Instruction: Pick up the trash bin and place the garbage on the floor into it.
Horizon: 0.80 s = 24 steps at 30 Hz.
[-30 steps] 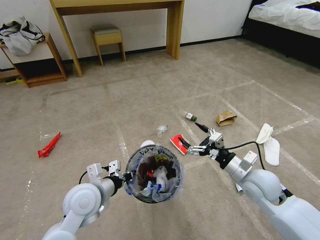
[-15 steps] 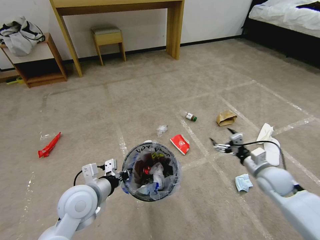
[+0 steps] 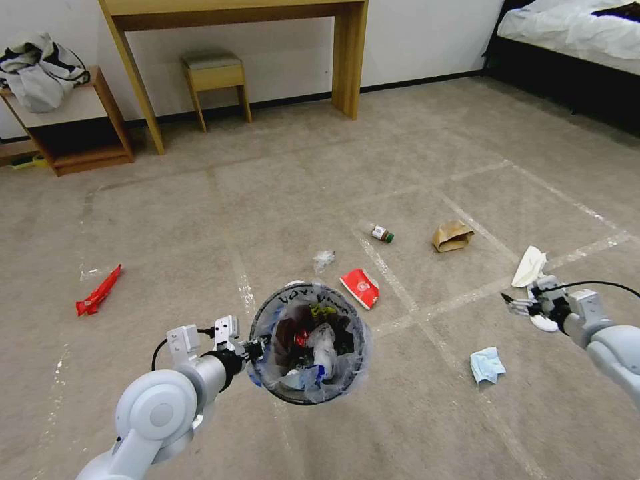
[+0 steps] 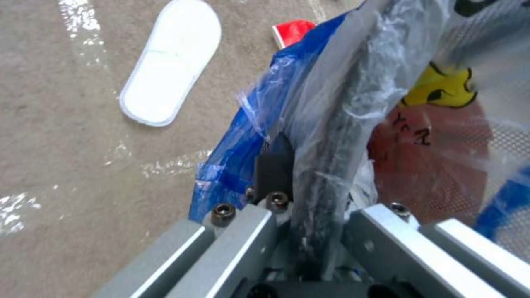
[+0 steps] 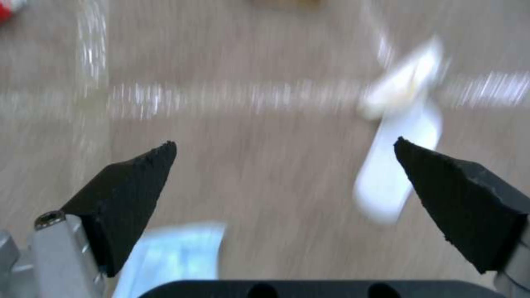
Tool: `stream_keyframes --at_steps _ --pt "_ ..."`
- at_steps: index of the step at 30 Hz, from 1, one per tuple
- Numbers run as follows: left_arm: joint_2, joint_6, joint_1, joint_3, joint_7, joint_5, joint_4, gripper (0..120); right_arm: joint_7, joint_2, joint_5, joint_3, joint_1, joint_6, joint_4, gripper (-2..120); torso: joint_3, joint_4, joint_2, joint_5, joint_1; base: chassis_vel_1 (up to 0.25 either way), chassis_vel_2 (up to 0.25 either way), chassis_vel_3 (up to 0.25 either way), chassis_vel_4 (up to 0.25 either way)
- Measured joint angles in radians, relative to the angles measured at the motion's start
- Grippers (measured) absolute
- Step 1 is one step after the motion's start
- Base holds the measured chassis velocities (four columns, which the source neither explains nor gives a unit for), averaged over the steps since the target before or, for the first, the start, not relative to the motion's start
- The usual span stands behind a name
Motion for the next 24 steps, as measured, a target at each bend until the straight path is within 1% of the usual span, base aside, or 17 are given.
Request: stream_keyframes --at_steps 1,2,5,6,7,8,10,13,15,16,18,19,20,22,23,24 --pt "-0.002 0.0 -0.011 0.01 0.007 0.0 0.01 0 -0.032 -0.007 0.042 -0.007 0.007 -0.062 -0.018 100 0.0 0.0004 0.0 0.0003 0.0 0.0 0.0 0.0 0.0" --pt "-0.002 0.0 -0.011 0.01 0.007 0.0 0.01 0 -0.032 -0.007 0.042 -0.007 0.007 -0.062 -0.018 100 0.0 0.0004 0.0 0.0003 0.0 0.0 0.0 0.0 0.0" --pt "-0.006 0.0 -0.03 0.037 0.021 0.002 0.025 0 -0.081 -0.019 0.066 -0.026 0.014 -0.138 -0.059 100 0.0 0.0006 0.0 0.0 0.0 0.0 0.0 0.0 0.0" --pt "-0.006 0.0 -0.03 0.037 0.021 0.002 0.025 0 -0.081 -0.019 0.066 -0.026 0.014 -0.138 -0.059 100 0.0 0.0006 0.0 0.0 0.0 0.0 0.0 0.0 0.0" --pt "-0.011 0.0 -0.031 0.043 0.025 0.005 0.026 0 -0.089 -0.019 0.07 -0.032 0.015 -0.167 -0.069 100 0.0 0.0005 0.0 0.0003 0.0 0.0 0.0 0.0 0.0" --pt "-0.011 0.0 -0.031 0.043 0.025 0.005 0.026 0 -0.089 -0.019 0.07 -0.032 0.015 -0.167 -0.069 100 0.0 0.0005 0.0 0.0003 0.0 0.0 0.0 0.0 0.0" --pt "-0.02 -0.001 -0.024 0.045 0.031 0.015 0.028 0 -0.084 -0.01 0.081 -0.059 0.025 -0.208 -0.076 100 0.0 0.0005 0.0 -0.0002 0.0 0.0 0.0 0.0 0.0" --pt "-0.022 -0.002 -0.02 0.042 0.031 0.019 0.029 0 -0.071 -0.001 0.093 -0.084 0.035 -0.228 -0.078 100 0.0 0.0005 0.0 0.0 0.0 0.0 0.0 0.0 0.0" --pt "-0.022 -0.002 -0.013 0.032 0.033 0.023 0.029 0 -0.031 0.032 0.094 -0.148 0.078 -0.27 -0.105 100 0.0 0.0008 0.0 0.0001 0.0 0.0 0.0 0.0 0.0" --pt "-0.022 -0.002 -0.013 0.032 0.033 0.023 0.029 0 -0.031 0.032 0.094 -0.148 0.078 -0.27 -0.105 100 0.0 0.0008 0.0 0.0001 0.0 0.0 0.0 0.0 0.0" --pt "-0.02 -0.004 -0.004 0.016 0.036 0.024 0.019 0 0.015 0.093 0.09 -0.222 0.159 -0.308 -0.184 100 0.0 0.0005 0.0 0.0002 0.0 0.0 0.0 0.0 0.0" --pt "-0.02 -0.004 -0.001 0.011 0.036 0.025 0.014 0 0.019 0.109 0.086 -0.243 0.184 -0.308 -0.209 100 0.0 0.0006 0.0 0.0003 0.0 0.0 0.0 0.0 0.0" --pt "-0.02 -0.004 -0.001 0.011 0.036 0.025 0.014 0 0.019 0.109 0.086 -0.243 0.184 -0.308 -0.209 100 0.0 0.0006 0.0 0.0003 0.0 0.0 0.0 0.0 0.0" --pt "-0.02 -0.005 0.013 0.002 0.036 0.028 0.002 0 0.027 0.153 0.082 -0.287 0.246 -0.306 -0.269 100 0.0 0.0007 0.0 0.0001 0.0 0.0 0.0 0.0 0.0" --pt "-0.02 -0.005 0.013 0.002 0.036 0.028 0.002 0 0.027 0.153 0.082 -0.287 0.246 -0.306 -0.269 100 0.0 0.0007 0.0 0.0001 0.0 0.0 0.0 0.0 0.0" --pt "-0.022 -0.005 0.022 -0.003 0.036 0.03 -0.006 0 0.037 0.18 0.08 -0.303 0.276 -0.302 -0.296 100 0.0 0.0007 0.0 -0.0001 0.0 0.0 0.0 0.0 0.0"
